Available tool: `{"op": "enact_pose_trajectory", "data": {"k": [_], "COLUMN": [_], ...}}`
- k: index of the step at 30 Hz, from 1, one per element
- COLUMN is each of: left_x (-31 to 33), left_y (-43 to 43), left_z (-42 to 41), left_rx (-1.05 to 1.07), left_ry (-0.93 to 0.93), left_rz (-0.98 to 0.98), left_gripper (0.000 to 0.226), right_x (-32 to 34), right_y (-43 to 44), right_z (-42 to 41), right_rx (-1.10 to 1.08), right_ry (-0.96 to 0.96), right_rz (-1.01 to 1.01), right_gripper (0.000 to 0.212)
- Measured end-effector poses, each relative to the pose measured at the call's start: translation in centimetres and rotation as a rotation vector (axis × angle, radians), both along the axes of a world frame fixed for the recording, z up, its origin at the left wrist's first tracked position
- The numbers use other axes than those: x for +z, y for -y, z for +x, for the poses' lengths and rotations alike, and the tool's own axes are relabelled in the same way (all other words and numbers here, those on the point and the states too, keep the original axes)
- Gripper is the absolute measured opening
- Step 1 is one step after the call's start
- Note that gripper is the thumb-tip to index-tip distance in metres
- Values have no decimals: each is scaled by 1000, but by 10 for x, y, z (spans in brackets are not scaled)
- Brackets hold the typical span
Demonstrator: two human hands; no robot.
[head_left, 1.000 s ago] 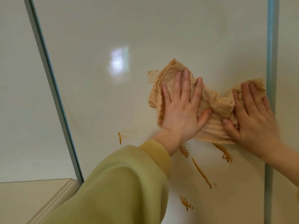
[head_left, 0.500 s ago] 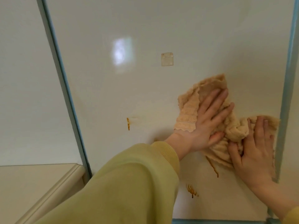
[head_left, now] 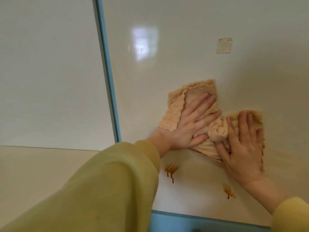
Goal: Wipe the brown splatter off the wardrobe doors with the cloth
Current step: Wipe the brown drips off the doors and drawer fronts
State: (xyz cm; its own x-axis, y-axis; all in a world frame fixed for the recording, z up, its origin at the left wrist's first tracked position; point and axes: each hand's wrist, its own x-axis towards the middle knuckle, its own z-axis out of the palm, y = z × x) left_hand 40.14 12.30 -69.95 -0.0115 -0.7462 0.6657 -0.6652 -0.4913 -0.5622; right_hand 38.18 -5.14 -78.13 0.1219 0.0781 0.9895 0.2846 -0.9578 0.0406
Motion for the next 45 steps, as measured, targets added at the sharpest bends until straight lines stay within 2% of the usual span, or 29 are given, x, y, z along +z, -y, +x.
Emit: {"op": "enact_pose_trajectory", "data": {"k": [4, 10, 14, 18, 21, 25, 37, 41, 45], "left_x": [0, -2, -16, -39, -51, -66, -139, -142, -149], "left_y": [-23, -47, -64, -69, -65, -60, -16, 2, 26], "left_z": [-1, -9, -19, -30, -35, -35, -48, -54, -57], "left_rx": [23, 146, 417, 685, 761, 754, 807, 837, 813], "left_ry": [41, 104, 166, -14, -101, -195, -537, -698, -742], "left_rz": [-120, -228, -369, -579, -730, -872, -1185, -1188, -1198], "left_gripper": [58, 60, 63, 72, 75, 76, 77, 78, 79], "right_x": [14, 29, 36, 37, 37, 36, -5, -11, -12], "right_y": [-22, -40, -55, -62, -63, -61, -42, -26, 2], "right_z": [6, 6, 3, 2, 1, 1, 6, 10, 12], "right_rx": [-23, -26, -13, -6, 15, 17, 27, 42, 13], "right_ry": [65, 65, 18, -3, -9, 0, 50, 48, 54], "right_rz": [-73, -155, -205, -205, -198, -242, -607, -671, -760], "right_gripper": [55, 54, 60, 60, 61, 60, 53, 54, 56]}}
